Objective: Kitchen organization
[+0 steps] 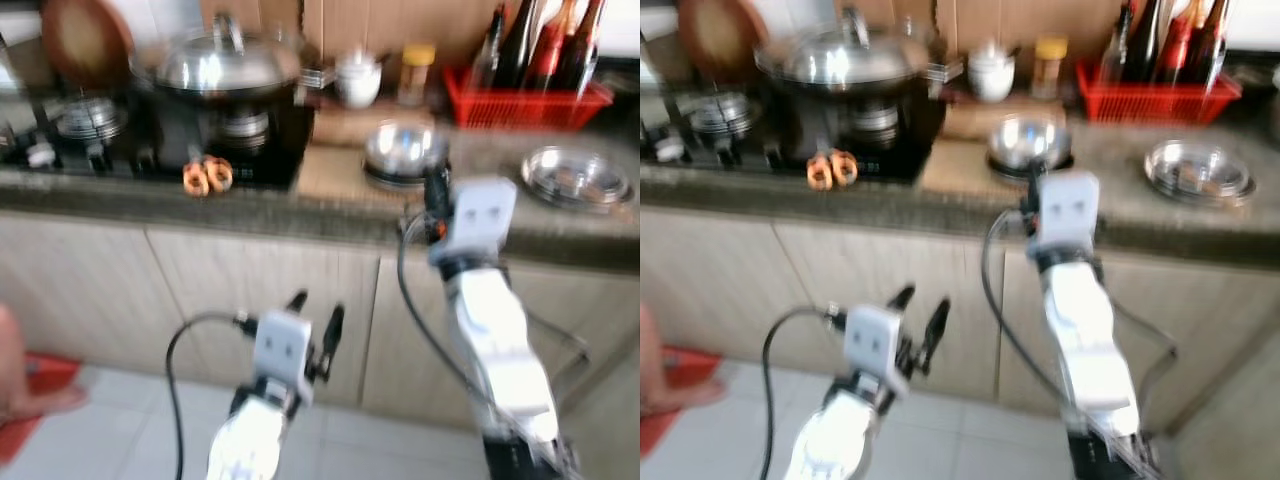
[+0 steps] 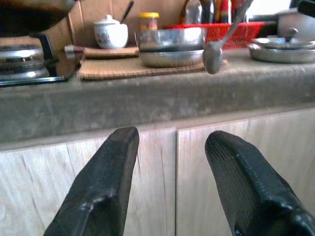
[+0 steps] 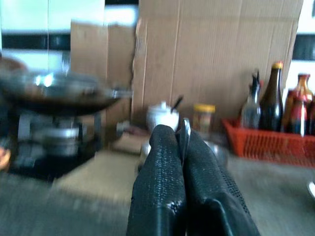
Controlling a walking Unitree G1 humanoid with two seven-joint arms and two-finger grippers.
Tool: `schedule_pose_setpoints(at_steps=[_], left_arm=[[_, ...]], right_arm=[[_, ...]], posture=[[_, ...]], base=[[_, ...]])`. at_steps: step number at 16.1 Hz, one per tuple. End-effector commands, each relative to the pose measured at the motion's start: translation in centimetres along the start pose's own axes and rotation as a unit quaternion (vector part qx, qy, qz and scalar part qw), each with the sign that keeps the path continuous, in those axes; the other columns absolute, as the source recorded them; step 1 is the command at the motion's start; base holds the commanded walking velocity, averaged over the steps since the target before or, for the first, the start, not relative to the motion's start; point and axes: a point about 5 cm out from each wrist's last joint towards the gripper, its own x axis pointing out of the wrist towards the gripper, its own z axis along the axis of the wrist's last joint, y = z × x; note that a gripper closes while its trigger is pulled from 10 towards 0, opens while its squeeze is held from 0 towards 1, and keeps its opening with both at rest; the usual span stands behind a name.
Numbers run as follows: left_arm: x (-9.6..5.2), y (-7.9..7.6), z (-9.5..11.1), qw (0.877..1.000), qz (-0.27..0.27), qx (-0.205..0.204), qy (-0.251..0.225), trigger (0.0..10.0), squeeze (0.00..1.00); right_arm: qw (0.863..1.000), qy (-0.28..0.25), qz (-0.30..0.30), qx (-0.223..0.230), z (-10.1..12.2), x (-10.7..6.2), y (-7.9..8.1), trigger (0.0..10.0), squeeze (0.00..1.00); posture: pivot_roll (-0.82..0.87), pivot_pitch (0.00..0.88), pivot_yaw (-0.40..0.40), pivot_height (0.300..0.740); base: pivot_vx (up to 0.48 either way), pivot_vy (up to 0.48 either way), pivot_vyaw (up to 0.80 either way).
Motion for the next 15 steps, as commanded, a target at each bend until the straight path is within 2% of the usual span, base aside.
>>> schedule_pose_setpoints(at_steps=[1,4,5,8,10,15], left_arm=[[-0.1,0.2,0.0,1.000,0.002,0.000,0.001,10.0,0.00],[-0.3,0.2,-0.1,1.000,0.003,0.000,0.003,10.0,0.00],[-0.4,0.3,-0.2,1.000,0.004,0.000,0.006,10.0,0.00],[-0.7,0.4,-0.4,1.000,0.007,-0.001,0.012,10.0,0.00],[-0.8,0.5,-0.6,1.000,0.010,-0.002,0.017,10.0,0.00],[-1.0,0.6,-1.1,0.999,0.013,-0.015,0.037,10.0,0.00]], right_arm=[[1.000,-0.006,0.010,-0.004,0.4,-0.5,0.3,0.0,0.00],[0.999,0.036,0.010,-0.005,-1.3,-2.1,-0.2,0.0,0.00],[0.998,0.057,0.015,-0.009,-2.1,-3.2,-0.2,0.0,0.00],[0.996,0.088,0.017,-0.012,-3.0,-4.8,-0.1,0.0,0.00],[0.994,0.103,0.014,-0.012,-3.5,-5.5,-0.1,0.0,0.00],[0.992,0.127,0.006,-0.011,-4.0,-6.3,-0.2,0.0,0.00]], posture=[[0.08,0.051,-0.023,0.740],[0.08,0.052,-0.022,0.740],[0.08,0.052,-0.022,0.740],[0.08,0.050,-0.019,0.740],[0.08,0.048,-0.020,0.740],[0.07,0.039,-0.015,0.740]], base=[[-0.281,0.000,0.00],[-0.284,0.000,0.00],[-0.285,0.000,0.00],[-0.280,0.000,0.00],[-0.259,0.000,0.00],[0.000,0.000,-0.10]])
